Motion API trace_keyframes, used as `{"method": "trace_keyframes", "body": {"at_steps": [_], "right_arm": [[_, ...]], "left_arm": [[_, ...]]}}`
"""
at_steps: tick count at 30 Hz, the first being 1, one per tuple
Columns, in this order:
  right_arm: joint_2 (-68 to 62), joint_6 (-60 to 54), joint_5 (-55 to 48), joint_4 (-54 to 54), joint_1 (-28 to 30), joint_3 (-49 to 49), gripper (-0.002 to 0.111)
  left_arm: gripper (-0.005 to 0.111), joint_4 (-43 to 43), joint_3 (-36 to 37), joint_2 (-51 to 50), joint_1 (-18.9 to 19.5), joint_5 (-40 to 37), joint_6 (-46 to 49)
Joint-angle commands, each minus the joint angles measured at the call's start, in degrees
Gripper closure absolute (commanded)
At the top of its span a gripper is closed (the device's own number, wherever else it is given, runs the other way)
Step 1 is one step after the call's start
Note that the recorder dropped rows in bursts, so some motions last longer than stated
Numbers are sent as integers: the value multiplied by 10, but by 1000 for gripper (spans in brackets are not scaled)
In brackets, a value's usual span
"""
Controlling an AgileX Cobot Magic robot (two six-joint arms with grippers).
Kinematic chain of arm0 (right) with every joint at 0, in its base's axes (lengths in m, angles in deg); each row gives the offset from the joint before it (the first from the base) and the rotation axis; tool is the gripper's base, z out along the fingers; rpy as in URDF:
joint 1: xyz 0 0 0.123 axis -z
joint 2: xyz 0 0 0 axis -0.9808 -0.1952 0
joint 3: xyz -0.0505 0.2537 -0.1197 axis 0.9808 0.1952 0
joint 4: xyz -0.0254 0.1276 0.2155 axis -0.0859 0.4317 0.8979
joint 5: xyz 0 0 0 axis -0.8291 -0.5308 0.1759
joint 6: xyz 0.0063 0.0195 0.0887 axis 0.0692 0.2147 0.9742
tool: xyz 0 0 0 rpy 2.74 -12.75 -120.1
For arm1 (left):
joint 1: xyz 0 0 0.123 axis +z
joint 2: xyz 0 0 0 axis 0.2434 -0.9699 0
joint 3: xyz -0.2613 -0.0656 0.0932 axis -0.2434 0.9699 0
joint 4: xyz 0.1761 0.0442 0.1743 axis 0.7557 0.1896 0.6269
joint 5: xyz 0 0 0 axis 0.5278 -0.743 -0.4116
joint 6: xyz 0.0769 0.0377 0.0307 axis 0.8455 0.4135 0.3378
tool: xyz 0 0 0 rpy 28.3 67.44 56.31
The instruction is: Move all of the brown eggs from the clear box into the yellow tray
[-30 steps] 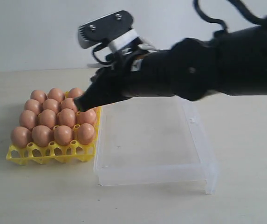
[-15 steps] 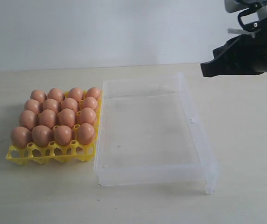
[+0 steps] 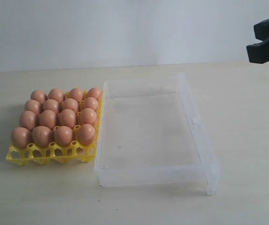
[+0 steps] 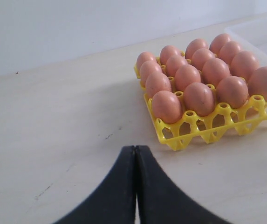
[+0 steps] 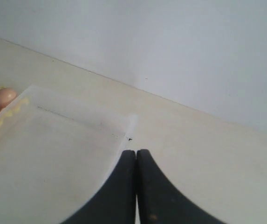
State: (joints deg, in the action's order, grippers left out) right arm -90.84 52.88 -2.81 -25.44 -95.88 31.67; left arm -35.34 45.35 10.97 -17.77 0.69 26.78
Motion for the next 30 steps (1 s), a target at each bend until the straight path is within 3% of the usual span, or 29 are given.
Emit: {"method": "trace_keyframes", "body": {"at_steps": [1,10,16,24,26,30], "right_arm": [[35,17,-43,-17,6,-4,108],[36,-21,-51,-24,6,-4,108],[95,26,-59,-133,20,-4,108],[198,28,-195,-107,19,18,108],[234,28,-161,-107,19,54,108],[330,30,17,-107,20,181,108]], "left_arm": [[107,-1,-2,3,-2,3,0],[107,-1,-2,3,-2,3,0],[107,-1,-2,3,-2,3,0],[107,-1,-2,3,-2,3,0],[107,-1,-2,3,-2,3,0],[107,-1,-2,3,-2,3,0]]}}
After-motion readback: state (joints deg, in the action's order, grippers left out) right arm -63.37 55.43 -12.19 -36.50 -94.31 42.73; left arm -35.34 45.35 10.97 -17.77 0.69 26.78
